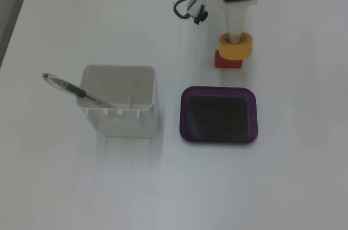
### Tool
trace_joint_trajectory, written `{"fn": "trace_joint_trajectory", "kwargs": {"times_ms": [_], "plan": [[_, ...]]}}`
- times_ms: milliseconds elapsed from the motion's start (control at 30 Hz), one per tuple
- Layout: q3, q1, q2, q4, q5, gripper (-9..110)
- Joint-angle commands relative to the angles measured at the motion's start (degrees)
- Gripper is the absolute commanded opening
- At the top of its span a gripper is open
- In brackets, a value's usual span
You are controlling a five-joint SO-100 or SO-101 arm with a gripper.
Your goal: Grab up the yellow tape and put it in the box.
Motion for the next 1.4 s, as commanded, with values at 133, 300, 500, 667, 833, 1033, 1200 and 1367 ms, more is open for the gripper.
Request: {"fn": "trace_joint_trajectory", "kwargs": {"times_ms": [133, 300, 500, 667, 833, 1033, 1200, 1367], "plan": [[-18.46, -0.26, -19.25, 0.35, 0.09, -1], [-28.74, -0.26, -30.15, 0.44, 0.09, -1], [-35.68, 3.43, -38.85, 2.55, 0.09, -1], [-36.21, 8.88, -41.84, 3.34, 0.09, -1], [-36.04, 8.79, -42.1, 3.96, 0.09, 0], [-36.04, 7.38, -42.63, 5.36, 0.09, 0], [-36.04, 6.15, -42.45, 6.86, 0.09, 0], [-36.74, 6.15, -41.92, 9.49, 0.09, 6]]}}
